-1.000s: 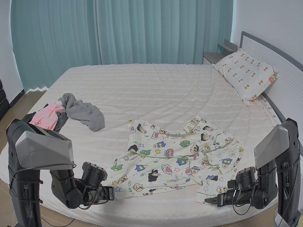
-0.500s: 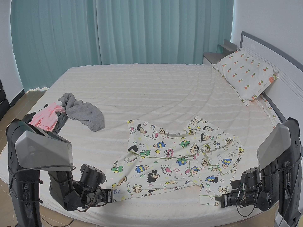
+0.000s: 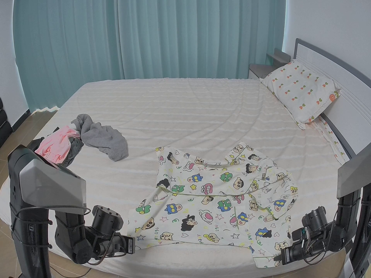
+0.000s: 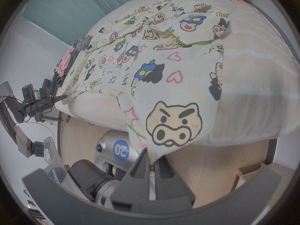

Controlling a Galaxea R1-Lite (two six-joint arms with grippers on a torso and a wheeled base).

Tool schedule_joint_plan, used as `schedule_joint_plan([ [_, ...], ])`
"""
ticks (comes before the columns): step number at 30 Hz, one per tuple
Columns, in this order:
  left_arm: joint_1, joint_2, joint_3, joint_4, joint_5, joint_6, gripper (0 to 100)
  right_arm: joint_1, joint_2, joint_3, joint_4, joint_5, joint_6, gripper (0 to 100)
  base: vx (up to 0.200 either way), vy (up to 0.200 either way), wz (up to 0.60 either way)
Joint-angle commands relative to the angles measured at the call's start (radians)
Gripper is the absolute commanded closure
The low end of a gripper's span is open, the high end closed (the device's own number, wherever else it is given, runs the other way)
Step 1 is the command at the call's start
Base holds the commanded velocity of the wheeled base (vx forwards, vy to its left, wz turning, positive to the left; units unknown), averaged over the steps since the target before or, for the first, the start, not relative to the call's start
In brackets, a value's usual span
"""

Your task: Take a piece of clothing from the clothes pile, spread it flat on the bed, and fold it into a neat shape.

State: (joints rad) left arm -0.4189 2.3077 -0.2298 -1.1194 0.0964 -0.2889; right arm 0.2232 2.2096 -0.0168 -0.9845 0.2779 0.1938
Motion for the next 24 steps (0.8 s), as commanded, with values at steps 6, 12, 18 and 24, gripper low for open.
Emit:
schedule_joint_plan([
  [6,-0.011,0.105,0.122,-0.162,-0.003,0.043,100,-0.016,-0.093,0.017,0.115,0.001,-0.059,100,0.0,0.0,0.0],
  [12,-0.011,0.151,0.187,-0.312,-0.003,0.06,100,-0.018,-0.099,0.017,0.152,-0.003,-0.077,100,0.0,0.0,0.0],
  [18,0.008,0.15,0.208,-0.35,-0.026,0.054,100,-0.019,-0.099,0.017,0.222,-0.034,-0.131,100,0.0,0.0,0.0],
  [24,0.025,0.13,0.213,-0.431,-0.063,0.007,100,-0.018,-0.102,0.017,0.225,-0.052,-0.148,100,0.0,0.0,0.0],
])
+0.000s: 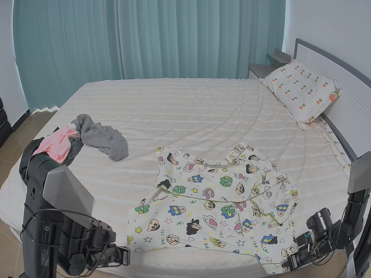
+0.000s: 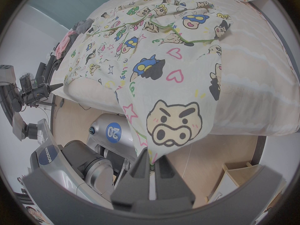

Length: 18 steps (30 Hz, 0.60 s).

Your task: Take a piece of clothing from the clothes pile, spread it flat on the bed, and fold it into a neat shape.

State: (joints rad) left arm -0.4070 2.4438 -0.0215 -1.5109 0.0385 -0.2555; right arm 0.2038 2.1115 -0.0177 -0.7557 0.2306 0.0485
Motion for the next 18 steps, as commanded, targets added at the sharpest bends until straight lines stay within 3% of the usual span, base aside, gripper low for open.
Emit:
schedule_joint_plan([
  [1,0.013,-0.006,0.005,-0.058,-0.005,-0.039,100,0.005,-0.007,0.018,-0.008,-0.004,-0.002,0,0.0,0.0,0.0],
  [5,0.019,-0.026,0.003,-0.06,-0.026,-0.083,100,0.003,-0.044,0.018,-0.01,0.001,-0.002,0,0.0,0.0,0.0],
  [12,0.102,-0.144,0.002,-0.06,-0.184,-0.125,100,-0.003,-0.263,-0.005,-0.033,0.013,0.025,0,0.0,0.0,0.0],
  [14,0.086,-0.146,-0.017,-0.06,-0.186,-0.149,100,0.031,-0.292,-0.053,-0.054,0.03,0.073,0,0.0,0.0,0.0],
  [16,0.03,-0.147,-0.071,-0.06,-0.175,-0.222,100,0.117,-0.283,-0.119,-0.08,0.03,0.191,0,0.0,0.0,0.0],
  [17,0.022,-0.147,-0.078,-0.06,-0.172,-0.235,100,0.129,-0.278,-0.13,-0.085,0.03,0.209,0,0.0,0.0,0.0],
  [18,-0.01,-0.149,-0.12,-0.06,-0.152,-0.3,100,0.189,-0.243,-0.176,-0.102,0.026,0.306,0,0.0,0.0,0.0],
])
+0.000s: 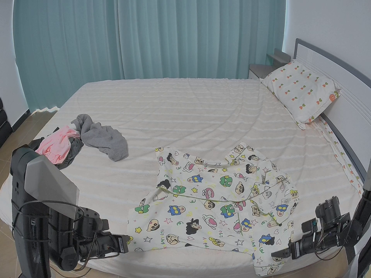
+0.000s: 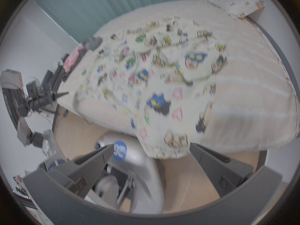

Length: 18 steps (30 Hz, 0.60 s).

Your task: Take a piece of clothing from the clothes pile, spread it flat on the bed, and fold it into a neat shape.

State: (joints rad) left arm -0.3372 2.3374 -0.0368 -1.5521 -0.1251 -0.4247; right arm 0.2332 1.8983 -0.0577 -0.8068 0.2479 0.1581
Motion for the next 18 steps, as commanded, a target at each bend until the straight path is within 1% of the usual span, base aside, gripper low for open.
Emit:
schedule_joint_plan([
  [1,-0.088,-0.041,-0.114,-0.019,0.018,-0.143,100,0.17,-0.019,-0.146,-0.057,0.007,0.216,0,0.0,0.0,0.0],
  [2,-0.112,-0.036,-0.147,-0.014,0.039,-0.155,100,0.202,0.013,-0.172,-0.084,-0.002,0.267,0,0.0,0.0,0.0],
  [3,-0.123,-0.032,-0.176,-0.005,0.059,-0.161,100,0.212,0.038,-0.188,-0.117,-0.006,0.282,0,0.0,0.0,0.0],
  [4,-0.123,-0.032,-0.176,-0.005,0.059,-0.161,100,0.212,0.038,-0.188,-0.117,-0.006,0.282,0,0.2,0.0,0.0],
  [5,-0.128,-0.021,-0.232,0.029,0.09,-0.163,100,0.212,0.084,-0.202,-0.18,-0.009,0.284,0,0.2,0.0,0.0],
  [6,-0.128,-0.021,-0.232,0.029,0.09,-0.163,100,0.212,0.084,-0.202,-0.18,-0.009,0.284,0,0.2,0.0,0.0],
  [7,-0.128,-0.024,-0.262,0.055,0.096,-0.163,100,0.204,0.11,-0.211,-0.226,-0.009,0.284,0,0.2,0.0,0.0],
  [9,-0.128,-0.026,-0.29,0.076,0.096,-0.163,100,0.181,0.136,-0.226,-0.273,-0.009,0.284,0,0.2,0.0,0.0],
  [15,-0.144,-0.047,-0.331,0.076,0.101,-0.172,100,0.127,0.202,-0.222,-0.37,-0.007,0.285,0,0.2,0.0,0.0],
  [18,-0.164,-0.044,-0.345,0.076,0.114,-0.192,100,0.118,0.22,-0.22,-0.405,-0.007,0.285,0,0.0,0.0,0.0],
])
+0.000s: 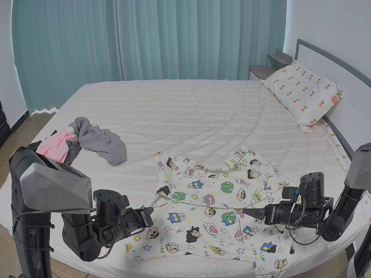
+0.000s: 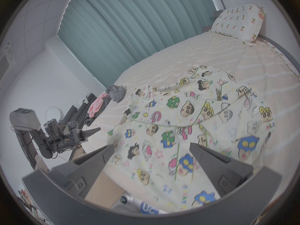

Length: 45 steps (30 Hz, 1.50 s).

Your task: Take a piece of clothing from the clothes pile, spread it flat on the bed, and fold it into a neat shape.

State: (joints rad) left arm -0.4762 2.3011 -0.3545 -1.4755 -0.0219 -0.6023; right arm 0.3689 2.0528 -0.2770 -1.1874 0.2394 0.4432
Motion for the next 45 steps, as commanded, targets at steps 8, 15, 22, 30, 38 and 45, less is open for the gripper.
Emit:
schedule_joint_plan([
  [8,-0.027,-0.012,-0.149,0.078,0.045,-0.016,100,-0.035,0.075,-0.039,-0.037,0.001,0.008,0,0.0,0.0,0.0],
  [15,-0.009,-0.04,-0.552,0.669,0.1,-0.267,100,-0.042,0.079,-0.051,-0.04,0.006,0.046,0,0.0,0.0,0.0],
  [22,-0.009,0.021,-0.738,0.885,0.096,-0.488,100,-0.042,0.104,-0.022,-0.185,0.009,0.183,0,0.0,0.0,0.0],
  [30,-0.076,0.032,-0.727,0.894,0.172,-0.596,100,-0.042,0.178,0.059,-0.376,0.006,0.184,0,0.0,0.0,0.0],
  [38,-0.081,0.064,-0.716,0.896,0.227,-0.596,100,-0.035,0.182,0.068,-0.376,0.008,0.181,0,0.0,0.0,0.0],
  [45,-0.073,0.047,-0.713,1.017,0.22,-0.594,100,-0.035,0.182,0.075,-0.376,0.008,0.18,0,0.0,0.0,0.0],
])
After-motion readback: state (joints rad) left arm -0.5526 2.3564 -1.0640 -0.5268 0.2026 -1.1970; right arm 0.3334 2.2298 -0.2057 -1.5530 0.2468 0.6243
